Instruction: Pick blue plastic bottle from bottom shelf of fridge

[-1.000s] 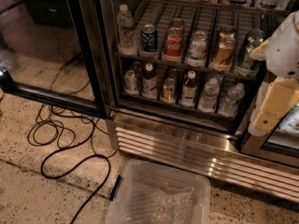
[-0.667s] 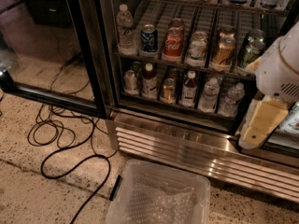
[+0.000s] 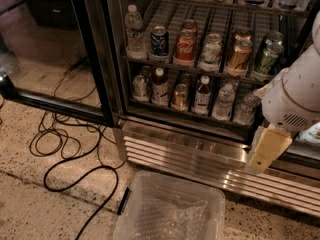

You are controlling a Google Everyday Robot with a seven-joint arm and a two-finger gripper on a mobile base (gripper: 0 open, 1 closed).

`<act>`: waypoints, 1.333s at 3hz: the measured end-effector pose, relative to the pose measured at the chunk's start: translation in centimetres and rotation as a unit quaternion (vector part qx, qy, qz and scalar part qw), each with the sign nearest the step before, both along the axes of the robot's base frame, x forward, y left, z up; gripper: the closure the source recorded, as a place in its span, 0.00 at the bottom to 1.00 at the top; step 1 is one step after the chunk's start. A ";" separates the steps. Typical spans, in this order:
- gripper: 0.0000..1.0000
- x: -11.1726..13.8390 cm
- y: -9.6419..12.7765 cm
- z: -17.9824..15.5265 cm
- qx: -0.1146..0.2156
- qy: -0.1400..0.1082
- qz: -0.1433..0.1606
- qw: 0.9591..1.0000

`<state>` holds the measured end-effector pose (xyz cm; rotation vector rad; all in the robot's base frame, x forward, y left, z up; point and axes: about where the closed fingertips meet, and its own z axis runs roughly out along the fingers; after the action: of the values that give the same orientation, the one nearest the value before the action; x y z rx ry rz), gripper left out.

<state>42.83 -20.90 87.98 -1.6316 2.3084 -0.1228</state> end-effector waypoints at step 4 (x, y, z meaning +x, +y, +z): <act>0.00 -5.2 8.9 -18.5 0.116 0.152 -0.074 0.979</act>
Offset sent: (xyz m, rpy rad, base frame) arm -0.0634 0.0978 -0.1782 0.2053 0.2672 -0.0978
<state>37.65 -12.00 69.47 -1.4442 2.5519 0.3746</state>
